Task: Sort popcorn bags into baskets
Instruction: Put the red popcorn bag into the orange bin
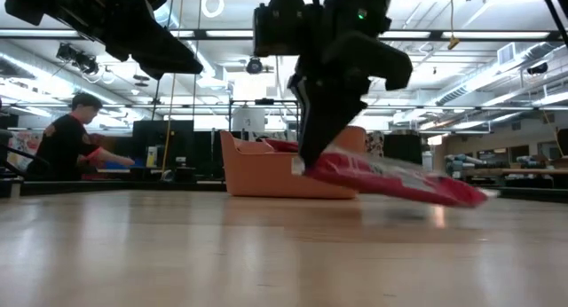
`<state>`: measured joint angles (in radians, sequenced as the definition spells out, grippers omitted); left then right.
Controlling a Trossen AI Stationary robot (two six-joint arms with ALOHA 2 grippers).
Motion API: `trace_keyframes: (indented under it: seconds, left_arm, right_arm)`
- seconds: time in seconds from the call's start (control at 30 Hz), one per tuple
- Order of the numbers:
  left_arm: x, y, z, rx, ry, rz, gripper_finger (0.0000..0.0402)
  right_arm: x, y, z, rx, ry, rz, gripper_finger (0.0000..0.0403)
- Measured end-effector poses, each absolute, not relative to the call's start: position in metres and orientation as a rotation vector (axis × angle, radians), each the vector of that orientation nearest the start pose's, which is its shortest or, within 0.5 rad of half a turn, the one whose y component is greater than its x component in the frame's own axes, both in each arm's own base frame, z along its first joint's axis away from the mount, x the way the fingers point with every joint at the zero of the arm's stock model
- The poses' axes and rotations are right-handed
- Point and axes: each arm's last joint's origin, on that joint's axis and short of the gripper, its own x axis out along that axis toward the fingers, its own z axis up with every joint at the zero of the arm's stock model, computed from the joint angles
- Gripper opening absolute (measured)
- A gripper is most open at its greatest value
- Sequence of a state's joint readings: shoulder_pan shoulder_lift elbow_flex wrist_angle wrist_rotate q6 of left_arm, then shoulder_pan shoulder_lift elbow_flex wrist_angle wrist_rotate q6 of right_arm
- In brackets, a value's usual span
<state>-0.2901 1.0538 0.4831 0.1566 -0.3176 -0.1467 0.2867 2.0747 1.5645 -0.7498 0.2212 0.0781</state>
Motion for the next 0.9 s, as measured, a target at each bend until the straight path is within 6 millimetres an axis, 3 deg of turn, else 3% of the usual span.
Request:
trace_keyframes:
  seconds: [0.27,0.47,0.73,0.9]
  left_arm:
    - [0.209,-0.053,0.212,-0.018,0.400,0.056,0.0141]
    - [0.209,-0.053,0.212,-0.019,0.400,0.056,0.0141]
    - [0.209,-0.053,0.212,-0.020,0.397,0.056,0.0141]
    - [0.209,-0.053,0.212,-0.020,0.396,0.056,0.0141]
  right_arm:
    - [0.407,0.109,0.223,-0.380,1.219,-0.106,0.0003]
    - [0.403,0.101,0.276,-0.434,1.056,-0.182,0.0003]
    - [0.395,0.068,0.357,-0.428,0.667,-0.296,0.0003]
    - [0.394,0.033,0.372,-0.451,0.565,-0.295,0.0003]
